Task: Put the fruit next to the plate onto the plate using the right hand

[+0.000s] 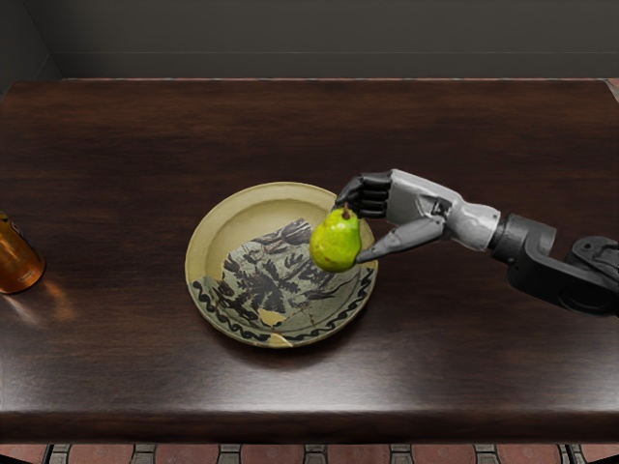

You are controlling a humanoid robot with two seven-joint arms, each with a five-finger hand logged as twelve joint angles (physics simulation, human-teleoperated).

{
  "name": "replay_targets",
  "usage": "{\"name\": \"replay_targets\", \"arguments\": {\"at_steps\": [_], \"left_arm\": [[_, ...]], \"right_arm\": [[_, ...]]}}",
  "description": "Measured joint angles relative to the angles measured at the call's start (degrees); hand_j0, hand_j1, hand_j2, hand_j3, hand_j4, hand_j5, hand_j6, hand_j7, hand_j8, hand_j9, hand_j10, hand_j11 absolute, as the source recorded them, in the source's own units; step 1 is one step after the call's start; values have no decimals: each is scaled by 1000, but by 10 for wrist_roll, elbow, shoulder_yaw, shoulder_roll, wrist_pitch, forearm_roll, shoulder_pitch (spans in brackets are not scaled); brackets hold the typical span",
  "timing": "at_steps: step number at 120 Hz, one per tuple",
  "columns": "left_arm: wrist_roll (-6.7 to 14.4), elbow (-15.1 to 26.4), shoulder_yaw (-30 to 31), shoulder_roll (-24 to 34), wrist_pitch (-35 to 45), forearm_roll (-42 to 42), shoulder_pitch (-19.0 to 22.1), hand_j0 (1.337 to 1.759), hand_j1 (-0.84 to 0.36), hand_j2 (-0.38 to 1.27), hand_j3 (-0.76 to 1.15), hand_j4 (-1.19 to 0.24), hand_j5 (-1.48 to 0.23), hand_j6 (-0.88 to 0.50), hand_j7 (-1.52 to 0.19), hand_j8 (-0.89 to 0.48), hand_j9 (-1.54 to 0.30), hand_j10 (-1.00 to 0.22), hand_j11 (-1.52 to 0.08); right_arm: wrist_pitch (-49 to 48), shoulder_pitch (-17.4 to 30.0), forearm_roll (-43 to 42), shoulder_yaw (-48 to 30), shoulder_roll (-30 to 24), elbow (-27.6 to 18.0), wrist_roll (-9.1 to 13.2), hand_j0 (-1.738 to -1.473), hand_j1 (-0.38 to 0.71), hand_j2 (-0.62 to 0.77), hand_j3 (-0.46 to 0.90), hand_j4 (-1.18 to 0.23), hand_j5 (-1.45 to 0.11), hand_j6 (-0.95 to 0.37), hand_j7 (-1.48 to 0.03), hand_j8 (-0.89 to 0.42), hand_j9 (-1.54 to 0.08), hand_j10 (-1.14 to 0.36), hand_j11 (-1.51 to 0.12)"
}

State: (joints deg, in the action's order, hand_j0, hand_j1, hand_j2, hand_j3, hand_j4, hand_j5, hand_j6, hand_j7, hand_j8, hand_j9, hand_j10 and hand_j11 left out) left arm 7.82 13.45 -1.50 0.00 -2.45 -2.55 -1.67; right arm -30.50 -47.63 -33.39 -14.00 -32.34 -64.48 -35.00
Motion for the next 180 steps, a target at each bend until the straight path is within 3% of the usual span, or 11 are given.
{"name": "replay_targets", "arguments": {"at_steps": [90, 121, 149, 167, 180], "left_arm": [[0, 0, 0, 0, 0, 0, 0, 1658, 346, 0, 0, -2, -3, -2, -3, -2, -3, -2, -3], [0, 0, 0, 0, 0, 0, 0, 1658, 346, 0, 0, -2, -3, -2, -3, -2, -3, -2, -3], [0, 0, 0, 0, 0, 0, 0, 1658, 346, 0, 0, -2, -3, -2, -3, -2, -3, -2, -3], [0, 0, 0, 0, 0, 0, 0, 1658, 346, 0, 0, -2, -3, -2, -3, -2, -3, -2, -3], [0, 0, 0, 0, 0, 0, 0, 1658, 346, 0, 0, -2, -3, -2, -3, -2, -3, -2, -3]], "right_arm": [[2, 25, -20, 5, 54, 34, 0, -1658, 211, 112, 0, -520, -677, -479, -676, -445, -674, -523, -674], [3, 26, -15, -2, 50, 34, 3, -1658, 14, -2, 0, -320, -416, -309, -415, -299, -415, -321, -415], [2, 25, -14, -4, 41, 33, 5, -1658, -62, -27, 0, -247, -319, -243, -319, -240, -319, -247, -319], [-3, 23, 2, -5, 20, 22, 48, -1658, -163, -20, 0, -160, -207, -159, -207, -157, -207, -160, -207], [-17, 20, 10, -25, -13, -12, 105, -1658, -229, -12, 0, -104, -134, -103, -134, -102, -134, -104, -134]]}}
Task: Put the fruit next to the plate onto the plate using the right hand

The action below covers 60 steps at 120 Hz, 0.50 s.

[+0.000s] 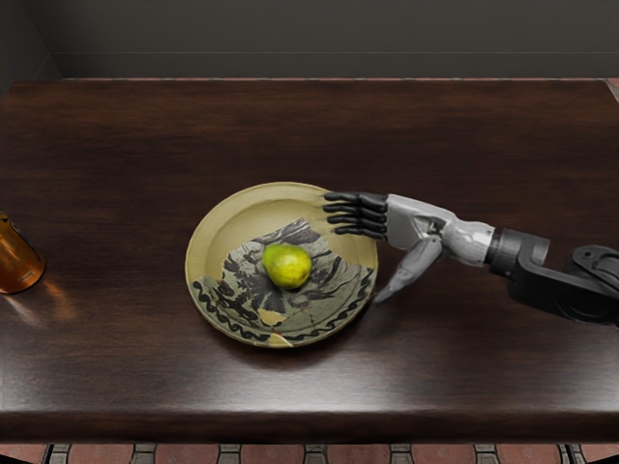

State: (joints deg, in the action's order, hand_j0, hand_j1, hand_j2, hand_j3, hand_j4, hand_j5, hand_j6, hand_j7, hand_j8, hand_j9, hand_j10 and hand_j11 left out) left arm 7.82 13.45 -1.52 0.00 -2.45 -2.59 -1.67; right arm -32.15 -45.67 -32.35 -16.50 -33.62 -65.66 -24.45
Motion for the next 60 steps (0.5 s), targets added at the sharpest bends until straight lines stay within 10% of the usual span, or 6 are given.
{"name": "replay_targets", "arguments": {"at_steps": [20, 60], "left_arm": [[0, 0, 0, 0, -1, 0, -4, 1658, 346, 0, 0, -2, -3, -2, -3, -2, -3, -2, -3], [0, 0, 1, 0, -1, -2, 2, 1658, 346, 0, 0, -2, -3, -2, -3, -2, -3, -2, -3]], "right_arm": [[-23, 1, 15, -41, -74, -58, 55, -1658, -282, -7, 0, -59, -75, -59, -75, -58, -75, -58, -75], [-28, 2, 38, -62, -167, -95, 68, -1658, -316, -2, 0, -30, -38, -31, -38, -30, -38, -30, -38]]}}
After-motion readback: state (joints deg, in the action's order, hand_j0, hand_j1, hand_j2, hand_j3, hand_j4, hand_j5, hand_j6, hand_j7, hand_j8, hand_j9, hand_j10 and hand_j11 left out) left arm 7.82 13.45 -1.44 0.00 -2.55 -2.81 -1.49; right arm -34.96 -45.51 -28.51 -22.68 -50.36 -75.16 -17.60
